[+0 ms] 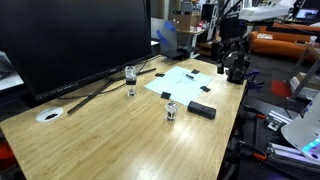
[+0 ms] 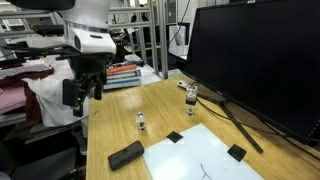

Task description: Draw an "x" on the paper

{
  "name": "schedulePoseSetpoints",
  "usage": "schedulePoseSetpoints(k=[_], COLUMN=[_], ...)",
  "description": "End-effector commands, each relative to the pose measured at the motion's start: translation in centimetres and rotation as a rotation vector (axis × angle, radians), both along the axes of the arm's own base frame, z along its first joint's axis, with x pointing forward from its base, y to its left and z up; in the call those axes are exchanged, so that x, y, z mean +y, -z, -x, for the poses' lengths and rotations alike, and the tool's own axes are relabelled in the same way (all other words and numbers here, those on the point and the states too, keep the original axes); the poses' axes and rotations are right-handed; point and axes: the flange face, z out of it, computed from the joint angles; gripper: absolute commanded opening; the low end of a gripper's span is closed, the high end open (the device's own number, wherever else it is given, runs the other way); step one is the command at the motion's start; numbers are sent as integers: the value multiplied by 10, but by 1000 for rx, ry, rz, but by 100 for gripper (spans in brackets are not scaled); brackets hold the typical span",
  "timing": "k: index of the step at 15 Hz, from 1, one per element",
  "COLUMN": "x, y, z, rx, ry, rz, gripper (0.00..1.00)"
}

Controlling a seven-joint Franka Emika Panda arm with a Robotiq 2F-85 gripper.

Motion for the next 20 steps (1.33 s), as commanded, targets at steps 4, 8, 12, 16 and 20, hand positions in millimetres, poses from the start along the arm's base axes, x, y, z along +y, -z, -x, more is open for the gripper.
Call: schedulePoseSetpoints(k=[4, 8, 12, 16, 20], x=[-20, -16, -14, -36, -72], y=[16, 12, 8, 11, 28], z=[-9, -8, -12, -31, -63], rx=[38, 29, 18, -2, -38], ry=[46, 35, 54, 150, 220], rz=[16, 17, 38, 59, 130], gripper=[100, 100, 100, 100, 100])
